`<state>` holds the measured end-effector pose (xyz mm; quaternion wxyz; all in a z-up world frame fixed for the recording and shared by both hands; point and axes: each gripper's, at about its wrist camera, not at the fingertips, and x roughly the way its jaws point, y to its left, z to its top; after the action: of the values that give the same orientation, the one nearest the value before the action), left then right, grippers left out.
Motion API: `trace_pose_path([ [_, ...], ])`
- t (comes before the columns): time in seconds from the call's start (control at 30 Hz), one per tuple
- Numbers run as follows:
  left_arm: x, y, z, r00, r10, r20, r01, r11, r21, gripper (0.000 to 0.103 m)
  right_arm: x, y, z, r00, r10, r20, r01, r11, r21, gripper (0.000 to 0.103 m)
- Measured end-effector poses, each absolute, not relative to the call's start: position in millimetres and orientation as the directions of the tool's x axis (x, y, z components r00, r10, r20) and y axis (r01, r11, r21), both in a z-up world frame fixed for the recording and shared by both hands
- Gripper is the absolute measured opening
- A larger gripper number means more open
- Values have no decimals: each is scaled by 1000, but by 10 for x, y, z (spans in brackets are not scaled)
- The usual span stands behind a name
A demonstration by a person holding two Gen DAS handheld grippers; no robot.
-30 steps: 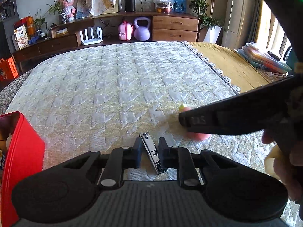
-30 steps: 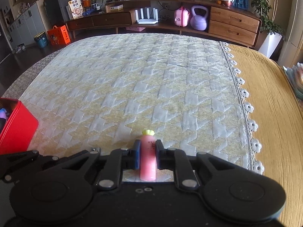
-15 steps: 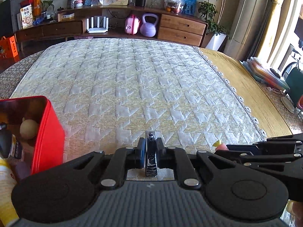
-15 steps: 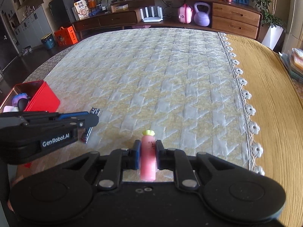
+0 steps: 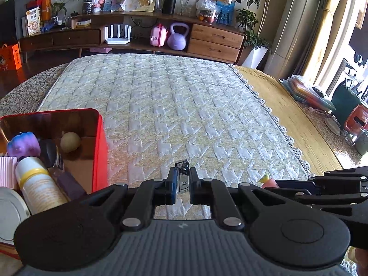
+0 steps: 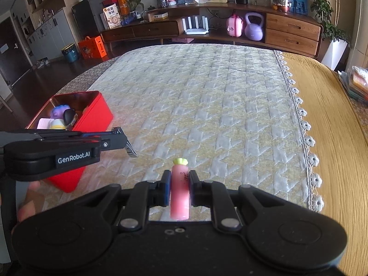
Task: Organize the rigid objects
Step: 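Carry the nail clipper and pink bottle over the red tin box and lower them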
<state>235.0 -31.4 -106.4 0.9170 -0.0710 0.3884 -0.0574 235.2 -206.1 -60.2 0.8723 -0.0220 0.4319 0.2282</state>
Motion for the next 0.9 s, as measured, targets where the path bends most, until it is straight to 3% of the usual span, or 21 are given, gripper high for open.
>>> trace_pose_path([
  [0.9, 1639, 810, -405, 727, -148, -671, -63, 958, -279, 10, 1962, -1079, -42, 515, 486, -706, -583, 802, 127, 15],
])
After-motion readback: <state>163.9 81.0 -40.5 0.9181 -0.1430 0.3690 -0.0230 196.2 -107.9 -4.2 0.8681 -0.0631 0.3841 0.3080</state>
